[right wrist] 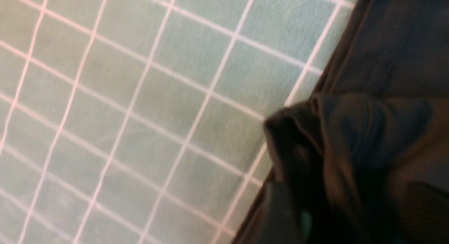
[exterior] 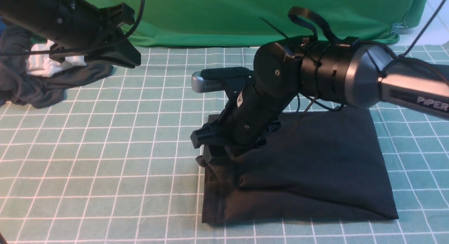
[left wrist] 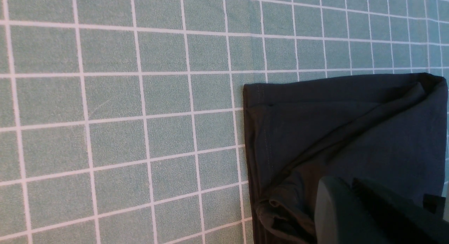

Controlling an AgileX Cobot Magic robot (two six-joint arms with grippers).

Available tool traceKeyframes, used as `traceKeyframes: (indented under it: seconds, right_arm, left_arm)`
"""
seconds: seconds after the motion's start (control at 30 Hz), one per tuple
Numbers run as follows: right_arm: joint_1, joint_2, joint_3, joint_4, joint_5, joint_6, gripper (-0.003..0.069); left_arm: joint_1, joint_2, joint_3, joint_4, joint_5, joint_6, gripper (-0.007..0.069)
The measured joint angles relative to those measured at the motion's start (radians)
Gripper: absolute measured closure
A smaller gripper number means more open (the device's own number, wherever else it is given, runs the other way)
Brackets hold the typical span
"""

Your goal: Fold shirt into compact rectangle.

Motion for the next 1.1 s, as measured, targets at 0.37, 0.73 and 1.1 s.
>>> traceKeyframes:
  seconds: [0.37, 0.73, 1.1]
  right_arm:
    - [-0.136, -0.329, -0.129, -0.061, 0.344, -0.218, 0.056]
    - [-0.224, -0.874, -0.09, -0.294, 0.355, -0.217, 0.0638]
    - [-0.224, -1.483, 0.477, -0.311, 0.032, -0.233, 0.0625]
  left_arm:
    - [0.0, 0.024, 0.0, 0.011, 0.0, 0.001, 0.061]
    - [0.0, 0.027, 0.0, 0.011, 0.002, -0.01, 0.061]
    - [0.0, 0.027, 0.0, 0.007, 0.003, -0.028, 0.061]
